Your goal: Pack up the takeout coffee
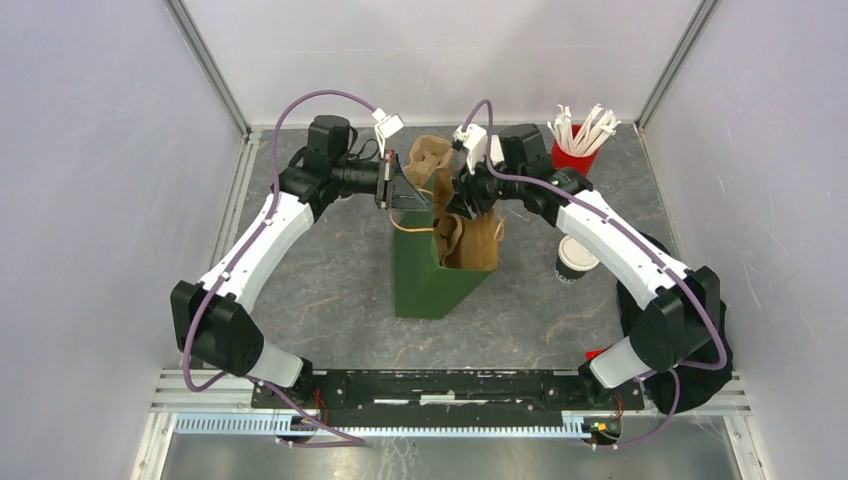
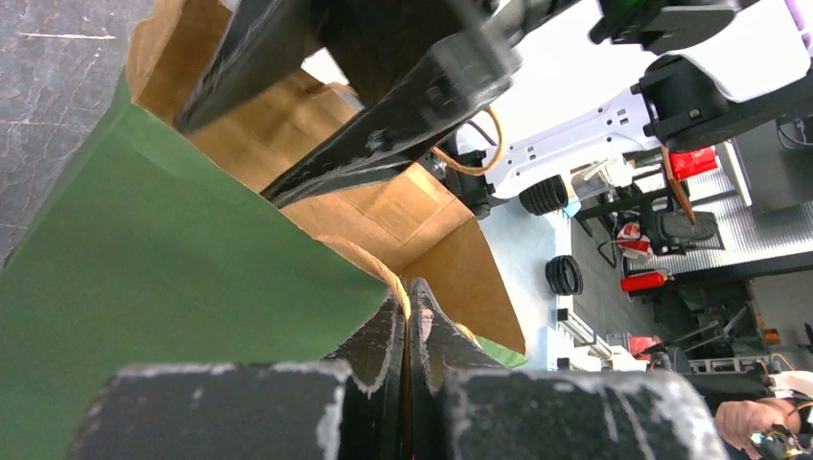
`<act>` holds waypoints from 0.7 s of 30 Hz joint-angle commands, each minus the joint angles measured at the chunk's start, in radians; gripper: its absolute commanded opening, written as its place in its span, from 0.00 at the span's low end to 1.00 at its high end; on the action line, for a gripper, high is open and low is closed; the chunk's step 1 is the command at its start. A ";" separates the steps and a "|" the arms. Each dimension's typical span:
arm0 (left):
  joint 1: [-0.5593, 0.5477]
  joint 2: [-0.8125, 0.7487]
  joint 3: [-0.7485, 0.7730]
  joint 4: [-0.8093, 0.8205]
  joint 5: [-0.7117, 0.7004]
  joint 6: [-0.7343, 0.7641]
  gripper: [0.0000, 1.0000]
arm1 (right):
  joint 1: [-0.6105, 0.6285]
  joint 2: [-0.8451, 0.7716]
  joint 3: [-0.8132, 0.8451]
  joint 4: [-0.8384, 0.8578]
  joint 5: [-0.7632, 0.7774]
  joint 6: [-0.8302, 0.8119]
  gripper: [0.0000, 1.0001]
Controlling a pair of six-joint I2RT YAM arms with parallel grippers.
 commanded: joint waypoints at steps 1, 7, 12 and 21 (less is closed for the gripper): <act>0.021 0.004 -0.008 -0.015 0.010 0.050 0.02 | 0.015 -0.053 0.122 0.053 0.162 0.089 0.61; 0.024 -0.016 -0.022 -0.043 -0.017 0.071 0.02 | 0.017 -0.086 0.294 -0.145 0.346 0.146 0.76; 0.025 -0.035 -0.047 -0.046 -0.033 0.071 0.02 | 0.017 -0.093 0.307 -0.307 0.620 0.229 0.82; 0.026 -0.053 -0.048 -0.028 -0.054 0.036 0.02 | 0.081 -0.103 0.106 -0.323 0.548 0.344 0.82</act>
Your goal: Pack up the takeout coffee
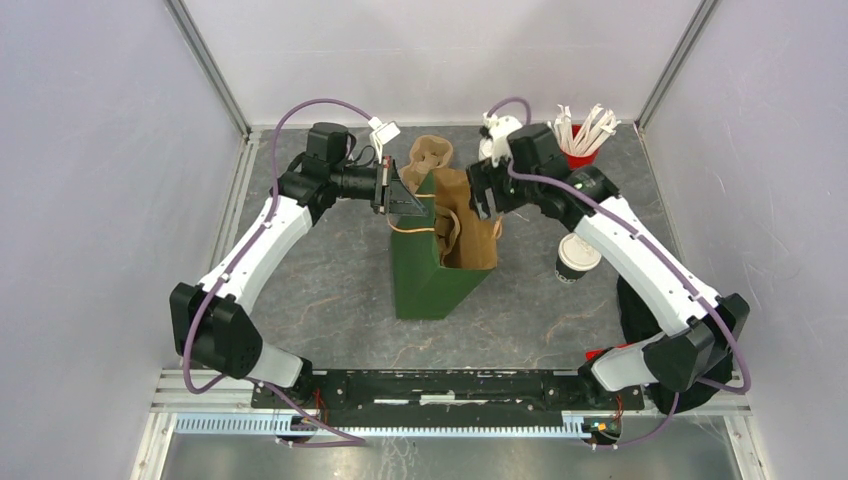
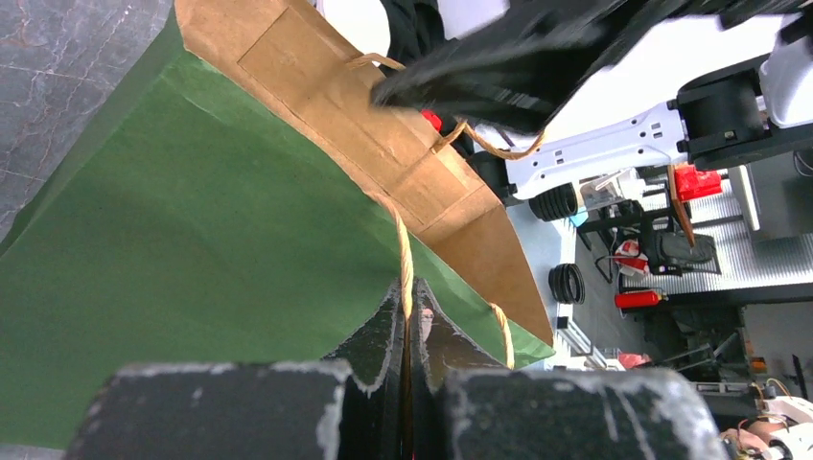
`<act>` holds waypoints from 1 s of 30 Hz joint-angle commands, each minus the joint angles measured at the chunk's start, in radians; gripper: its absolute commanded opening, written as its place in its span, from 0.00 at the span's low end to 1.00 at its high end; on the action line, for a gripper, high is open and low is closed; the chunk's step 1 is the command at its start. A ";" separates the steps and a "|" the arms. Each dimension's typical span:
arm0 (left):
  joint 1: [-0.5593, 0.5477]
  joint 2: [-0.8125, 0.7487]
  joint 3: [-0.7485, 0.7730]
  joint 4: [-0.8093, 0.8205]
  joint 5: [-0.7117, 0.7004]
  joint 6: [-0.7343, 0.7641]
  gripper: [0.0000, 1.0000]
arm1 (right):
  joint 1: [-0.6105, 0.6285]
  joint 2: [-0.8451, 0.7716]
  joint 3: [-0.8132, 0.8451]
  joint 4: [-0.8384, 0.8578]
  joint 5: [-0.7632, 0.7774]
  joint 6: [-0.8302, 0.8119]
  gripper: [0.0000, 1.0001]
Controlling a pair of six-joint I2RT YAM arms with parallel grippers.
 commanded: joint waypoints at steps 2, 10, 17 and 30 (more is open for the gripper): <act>0.005 -0.058 -0.003 0.013 -0.029 0.017 0.02 | 0.062 -0.004 -0.119 0.011 0.021 0.105 0.73; 0.005 -0.140 0.008 -0.018 -0.211 -0.112 0.02 | 0.119 0.035 0.042 -0.140 0.138 0.212 0.00; 0.002 -0.263 -0.001 -0.036 -0.246 -0.260 0.02 | 0.167 0.053 0.173 -0.329 0.155 0.272 0.00; -0.006 -0.290 -0.081 0.037 -0.359 -0.332 0.21 | 0.199 0.180 0.325 -0.376 0.310 0.176 0.01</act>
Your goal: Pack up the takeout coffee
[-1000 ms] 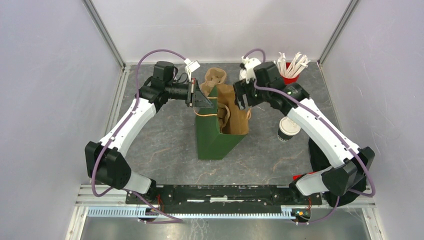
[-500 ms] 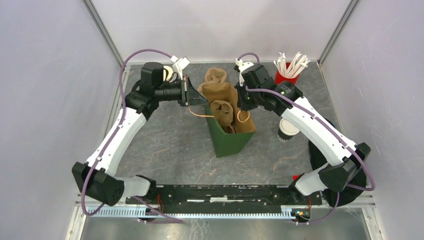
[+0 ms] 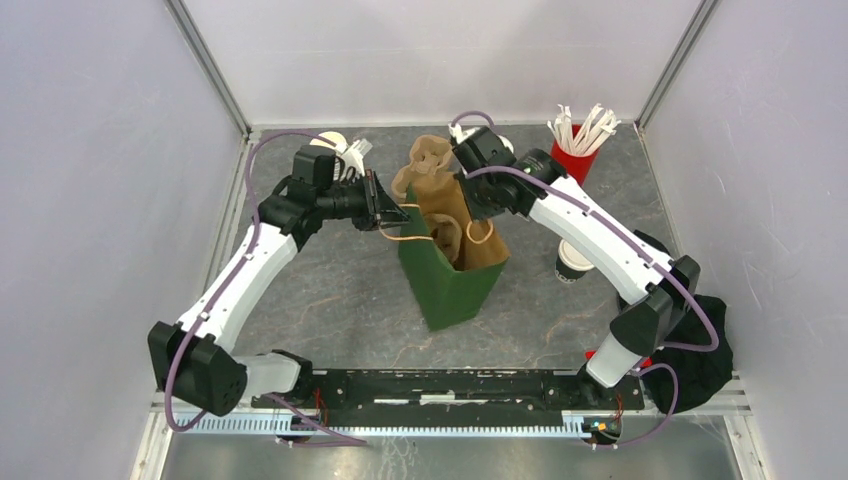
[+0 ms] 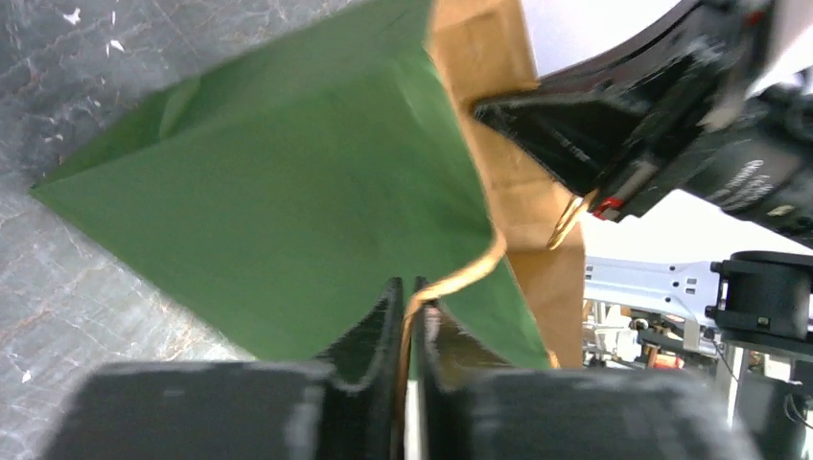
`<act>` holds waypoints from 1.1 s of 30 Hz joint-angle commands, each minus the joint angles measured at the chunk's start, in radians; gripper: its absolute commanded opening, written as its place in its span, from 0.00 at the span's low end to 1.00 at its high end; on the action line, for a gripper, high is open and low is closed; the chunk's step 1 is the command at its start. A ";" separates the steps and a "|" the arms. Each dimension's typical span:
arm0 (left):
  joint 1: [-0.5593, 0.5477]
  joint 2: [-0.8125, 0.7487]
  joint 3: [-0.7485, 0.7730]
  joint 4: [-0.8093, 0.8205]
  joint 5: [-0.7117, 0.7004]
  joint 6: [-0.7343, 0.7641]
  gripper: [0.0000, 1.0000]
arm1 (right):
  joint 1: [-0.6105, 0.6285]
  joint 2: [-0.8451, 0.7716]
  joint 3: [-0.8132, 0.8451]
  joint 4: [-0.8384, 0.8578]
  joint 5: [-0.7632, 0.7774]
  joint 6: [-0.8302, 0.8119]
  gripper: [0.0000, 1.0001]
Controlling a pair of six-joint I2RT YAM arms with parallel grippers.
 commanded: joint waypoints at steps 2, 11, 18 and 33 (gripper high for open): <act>-0.004 -0.107 0.075 0.116 0.066 -0.001 0.40 | 0.028 -0.043 0.156 -0.019 0.054 -0.020 0.08; -0.005 0.019 0.202 -0.270 -0.128 0.068 0.72 | 0.036 -0.065 0.040 0.077 0.004 0.018 0.10; -0.083 0.083 0.262 -0.342 -0.235 -0.009 0.97 | 0.036 -0.076 0.024 0.099 -0.003 0.050 0.11; -0.212 0.254 0.613 -0.625 -0.386 0.055 0.02 | 0.036 -0.081 0.192 -0.053 -0.044 0.050 0.02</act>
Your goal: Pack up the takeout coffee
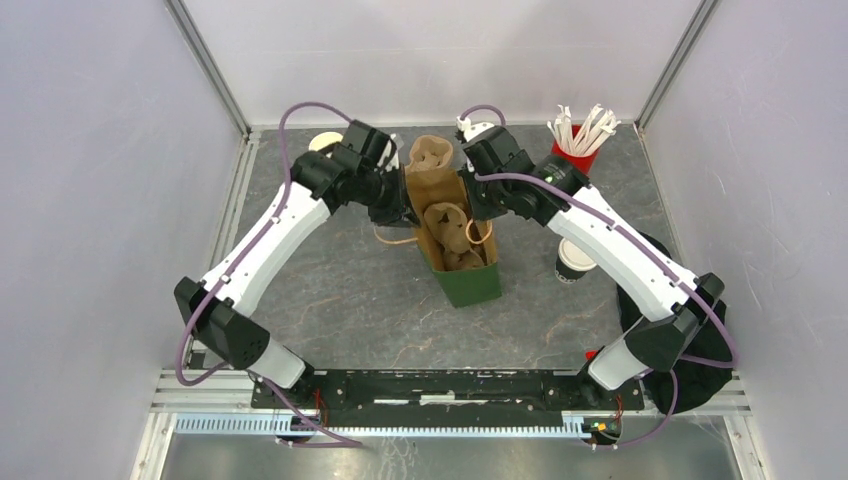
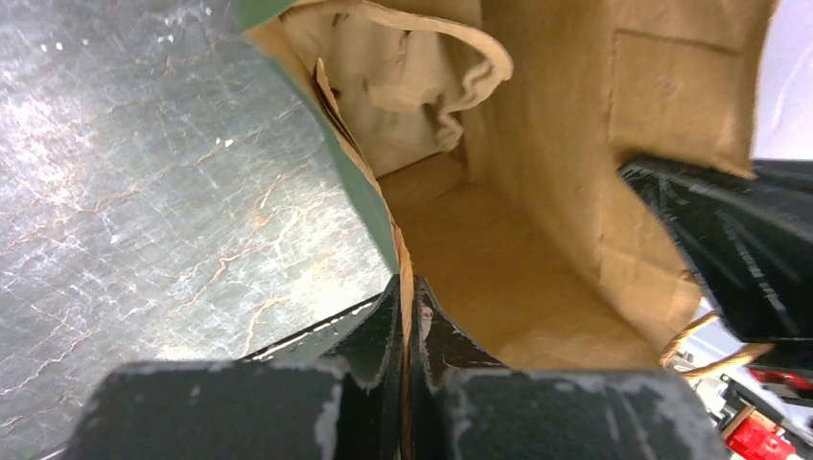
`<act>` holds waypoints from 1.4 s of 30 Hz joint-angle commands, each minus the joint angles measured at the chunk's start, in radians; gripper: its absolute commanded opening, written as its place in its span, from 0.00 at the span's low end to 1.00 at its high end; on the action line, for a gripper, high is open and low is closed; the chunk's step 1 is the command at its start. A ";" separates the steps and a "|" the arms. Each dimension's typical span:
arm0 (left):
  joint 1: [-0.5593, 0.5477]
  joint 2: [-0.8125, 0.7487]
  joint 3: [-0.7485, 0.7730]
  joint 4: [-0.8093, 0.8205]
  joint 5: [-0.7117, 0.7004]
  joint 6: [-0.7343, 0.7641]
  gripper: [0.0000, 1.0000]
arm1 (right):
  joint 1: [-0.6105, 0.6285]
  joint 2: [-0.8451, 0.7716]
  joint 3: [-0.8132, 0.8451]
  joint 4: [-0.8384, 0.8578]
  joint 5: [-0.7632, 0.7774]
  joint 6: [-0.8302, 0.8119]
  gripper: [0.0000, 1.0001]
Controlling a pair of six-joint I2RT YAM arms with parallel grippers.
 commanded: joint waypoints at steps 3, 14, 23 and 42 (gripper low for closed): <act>-0.001 0.001 0.304 -0.212 0.038 0.001 0.02 | 0.007 -0.065 0.154 -0.153 -0.047 0.057 0.01; -0.074 0.068 0.283 -0.106 0.086 -0.022 0.02 | -0.010 -0.096 0.037 -0.051 -0.040 0.061 0.02; -0.071 -0.006 0.078 0.051 0.144 -0.060 0.02 | -0.001 -0.196 -0.161 0.039 -0.002 0.091 0.06; -0.024 0.093 0.259 -0.026 0.058 0.187 0.02 | -0.001 -0.292 -0.303 0.144 -0.128 0.136 0.33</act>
